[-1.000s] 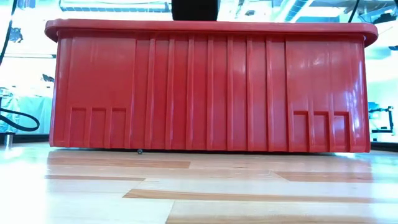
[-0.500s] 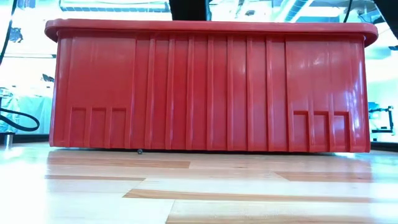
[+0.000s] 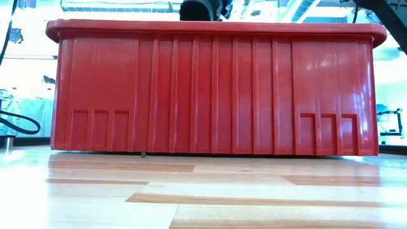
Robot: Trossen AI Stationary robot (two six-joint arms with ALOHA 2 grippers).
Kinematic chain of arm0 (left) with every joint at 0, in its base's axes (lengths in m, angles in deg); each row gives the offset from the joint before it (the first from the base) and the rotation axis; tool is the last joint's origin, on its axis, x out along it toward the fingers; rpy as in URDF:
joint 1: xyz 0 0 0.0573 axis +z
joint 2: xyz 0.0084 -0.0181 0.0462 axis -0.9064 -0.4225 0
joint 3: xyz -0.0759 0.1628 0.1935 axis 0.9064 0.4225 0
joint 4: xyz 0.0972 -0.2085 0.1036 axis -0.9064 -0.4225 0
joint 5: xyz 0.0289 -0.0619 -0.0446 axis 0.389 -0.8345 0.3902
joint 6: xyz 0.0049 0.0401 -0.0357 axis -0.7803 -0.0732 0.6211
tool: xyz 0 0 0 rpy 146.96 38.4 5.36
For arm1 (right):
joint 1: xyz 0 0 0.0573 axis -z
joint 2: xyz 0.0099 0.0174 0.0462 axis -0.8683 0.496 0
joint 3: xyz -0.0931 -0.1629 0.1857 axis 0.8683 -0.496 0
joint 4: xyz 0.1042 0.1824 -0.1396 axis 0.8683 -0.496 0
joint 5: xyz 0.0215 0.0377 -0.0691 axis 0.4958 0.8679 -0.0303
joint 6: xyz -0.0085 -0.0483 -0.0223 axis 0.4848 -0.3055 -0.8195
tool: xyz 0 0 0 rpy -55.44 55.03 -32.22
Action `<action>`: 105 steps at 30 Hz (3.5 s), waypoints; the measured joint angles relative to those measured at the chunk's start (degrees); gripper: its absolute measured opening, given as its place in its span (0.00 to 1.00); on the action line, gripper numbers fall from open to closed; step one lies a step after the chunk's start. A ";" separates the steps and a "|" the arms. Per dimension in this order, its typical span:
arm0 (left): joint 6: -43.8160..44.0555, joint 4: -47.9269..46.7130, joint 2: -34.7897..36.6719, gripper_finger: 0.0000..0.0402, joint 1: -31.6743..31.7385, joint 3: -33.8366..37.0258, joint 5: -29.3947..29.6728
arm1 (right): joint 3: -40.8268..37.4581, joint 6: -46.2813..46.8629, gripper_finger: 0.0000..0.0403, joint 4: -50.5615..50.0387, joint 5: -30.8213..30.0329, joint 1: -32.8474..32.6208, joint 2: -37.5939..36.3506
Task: Pick and place slides into bin
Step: Put the black slides into the red bin
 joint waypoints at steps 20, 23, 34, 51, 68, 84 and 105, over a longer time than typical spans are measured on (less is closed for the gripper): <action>4.03 -4.45 -0.01 0.44 3.14 0.00 0.71 | -19.33 -7.93 0.00 15.25 4.95 2.49 1.01; 5.15 -5.27 -0.01 0.44 3.14 0.00 0.71 | -21.60 -8.58 0.00 18.52 5.00 3.24 1.02; 5.63 -6.39 -0.01 0.44 4.10 0.00 1.33 | -25.50 -9.58 0.00 25.77 7.94 6.75 1.02; 8.10 -7.89 -0.01 0.44 5.70 0.00 0.98 | -25.81 -10.69 0.00 29.15 10.06 7.60 8.43; 10.62 -10.83 -0.01 0.44 6.79 0.00 0.63 | -25.79 -12.72 0.00 34.47 9.73 7.18 10.73; 12.39 -10.90 -0.01 0.44 6.81 0.00 -1.01 | -21.76 -10.97 0.05 33.00 9.74 6.83 13.18; 12.89 -10.75 -0.01 0.44 6.80 0.00 -1.28 | -19.63 -7.96 0.52 27.37 17.81 6.85 13.20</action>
